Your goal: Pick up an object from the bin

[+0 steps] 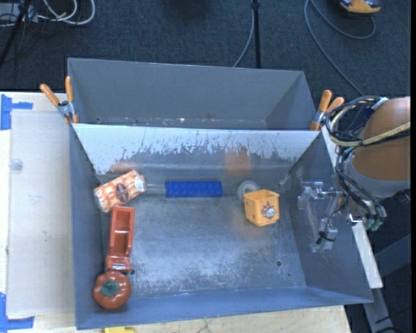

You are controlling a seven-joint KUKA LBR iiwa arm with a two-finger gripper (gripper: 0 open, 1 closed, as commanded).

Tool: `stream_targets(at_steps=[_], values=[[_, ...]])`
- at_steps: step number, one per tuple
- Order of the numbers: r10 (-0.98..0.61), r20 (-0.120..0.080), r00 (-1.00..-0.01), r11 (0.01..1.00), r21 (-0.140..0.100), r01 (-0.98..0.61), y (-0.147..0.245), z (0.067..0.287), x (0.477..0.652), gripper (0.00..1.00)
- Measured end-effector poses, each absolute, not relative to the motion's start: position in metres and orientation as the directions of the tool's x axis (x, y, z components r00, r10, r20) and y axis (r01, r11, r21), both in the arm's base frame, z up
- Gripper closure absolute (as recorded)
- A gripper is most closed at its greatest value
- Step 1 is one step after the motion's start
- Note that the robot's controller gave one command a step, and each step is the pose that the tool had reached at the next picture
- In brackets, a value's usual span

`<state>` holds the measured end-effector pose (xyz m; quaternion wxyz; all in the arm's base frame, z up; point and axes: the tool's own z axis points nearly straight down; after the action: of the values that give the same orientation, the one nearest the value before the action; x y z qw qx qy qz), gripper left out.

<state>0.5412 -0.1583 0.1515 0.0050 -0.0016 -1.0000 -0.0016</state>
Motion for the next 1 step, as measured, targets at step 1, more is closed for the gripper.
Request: stream_targets(at_steps=[1], values=[[-0.001,0.002,-1.0,1.0,0.001,-0.001,-0.158,0.156,0.5429,0.0]])
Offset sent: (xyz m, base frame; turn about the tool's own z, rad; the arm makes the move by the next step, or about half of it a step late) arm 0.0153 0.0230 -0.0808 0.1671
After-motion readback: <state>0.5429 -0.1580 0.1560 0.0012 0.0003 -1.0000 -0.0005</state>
